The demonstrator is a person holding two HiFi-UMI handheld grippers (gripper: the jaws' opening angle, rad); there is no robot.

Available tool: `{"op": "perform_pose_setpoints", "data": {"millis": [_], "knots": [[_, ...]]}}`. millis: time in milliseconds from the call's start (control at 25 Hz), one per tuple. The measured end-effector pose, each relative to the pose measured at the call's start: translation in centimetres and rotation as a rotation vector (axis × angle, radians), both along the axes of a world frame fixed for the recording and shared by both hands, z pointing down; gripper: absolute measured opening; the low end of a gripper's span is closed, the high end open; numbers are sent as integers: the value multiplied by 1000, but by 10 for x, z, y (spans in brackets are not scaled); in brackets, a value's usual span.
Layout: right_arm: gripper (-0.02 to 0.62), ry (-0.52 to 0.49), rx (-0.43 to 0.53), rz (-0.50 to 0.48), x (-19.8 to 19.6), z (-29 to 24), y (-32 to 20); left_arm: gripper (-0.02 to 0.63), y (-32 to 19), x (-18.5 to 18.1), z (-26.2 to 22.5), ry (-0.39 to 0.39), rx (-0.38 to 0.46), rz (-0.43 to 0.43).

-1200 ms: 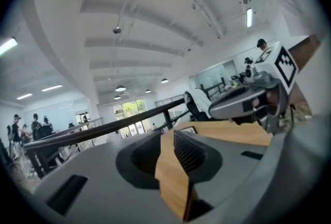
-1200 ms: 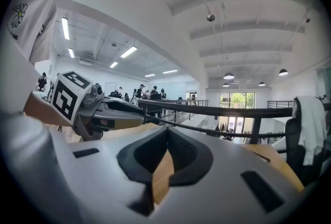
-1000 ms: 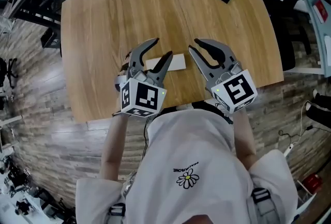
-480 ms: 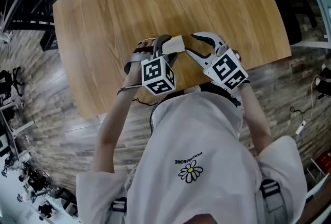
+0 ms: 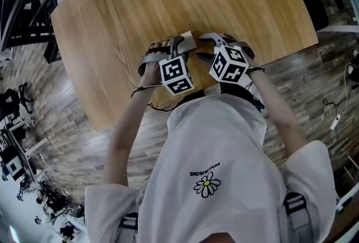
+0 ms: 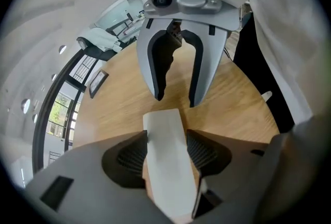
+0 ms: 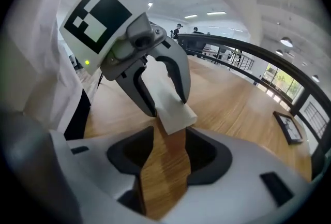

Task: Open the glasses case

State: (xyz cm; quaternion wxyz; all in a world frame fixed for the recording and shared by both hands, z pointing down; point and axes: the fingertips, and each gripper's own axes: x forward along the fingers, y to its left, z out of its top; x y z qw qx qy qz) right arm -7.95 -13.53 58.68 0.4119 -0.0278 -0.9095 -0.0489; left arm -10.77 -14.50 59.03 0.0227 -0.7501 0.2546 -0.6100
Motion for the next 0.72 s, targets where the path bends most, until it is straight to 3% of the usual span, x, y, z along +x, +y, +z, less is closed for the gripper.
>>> {"op": "perform_pose_setpoints", "data": {"millis": [560,720], "knots": [[162,-16,-35,38,-9,19,-2,241,-1,0,-1,-24,15,-4],[92,-39,-48,79,-10,17,-5,236,-3,0,-3,-10,1,-16]]}}
